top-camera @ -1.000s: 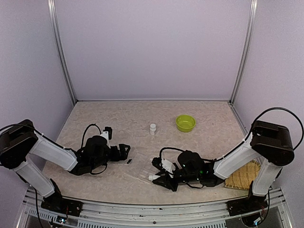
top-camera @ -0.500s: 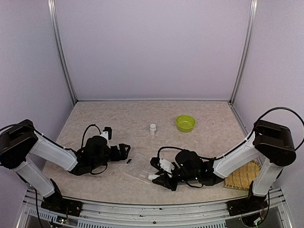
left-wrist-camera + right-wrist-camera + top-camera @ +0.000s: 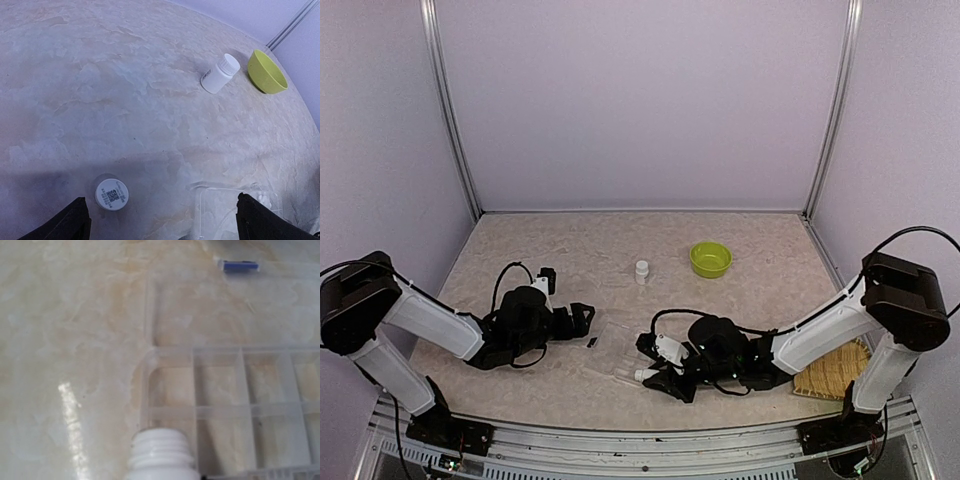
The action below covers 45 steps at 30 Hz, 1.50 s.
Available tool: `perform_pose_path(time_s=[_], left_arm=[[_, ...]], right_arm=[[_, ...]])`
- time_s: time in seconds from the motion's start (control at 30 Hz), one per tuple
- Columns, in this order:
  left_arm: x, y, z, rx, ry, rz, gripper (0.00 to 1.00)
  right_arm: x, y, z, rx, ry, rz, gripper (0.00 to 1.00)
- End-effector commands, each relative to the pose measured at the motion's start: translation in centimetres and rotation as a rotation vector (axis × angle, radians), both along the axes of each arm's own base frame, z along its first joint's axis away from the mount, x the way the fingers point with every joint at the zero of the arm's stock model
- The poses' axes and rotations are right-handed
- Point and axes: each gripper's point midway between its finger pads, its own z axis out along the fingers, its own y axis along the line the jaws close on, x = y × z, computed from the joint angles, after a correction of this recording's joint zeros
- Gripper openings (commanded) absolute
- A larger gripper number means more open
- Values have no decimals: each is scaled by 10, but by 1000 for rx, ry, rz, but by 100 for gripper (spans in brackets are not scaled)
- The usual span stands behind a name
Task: Sort the pills into containers
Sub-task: Pour the pill into the compartment of the pill container.
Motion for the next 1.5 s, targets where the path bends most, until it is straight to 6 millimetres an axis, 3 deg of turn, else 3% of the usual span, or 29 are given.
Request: perform_pose_path(time_s=[0.0,0.7,1.47], left_arm=[[-2,-3,-1,-10,-2,-9,99],[0,-5,3,-10,-8,-12,99],[0,-6,0,-8,-1,-12,99]], right_arm=[[-2,7,14,9,-24,12,22],[0,1,20,-39,-50,8,22],[1,-4,14,-125,-52,8,21]])
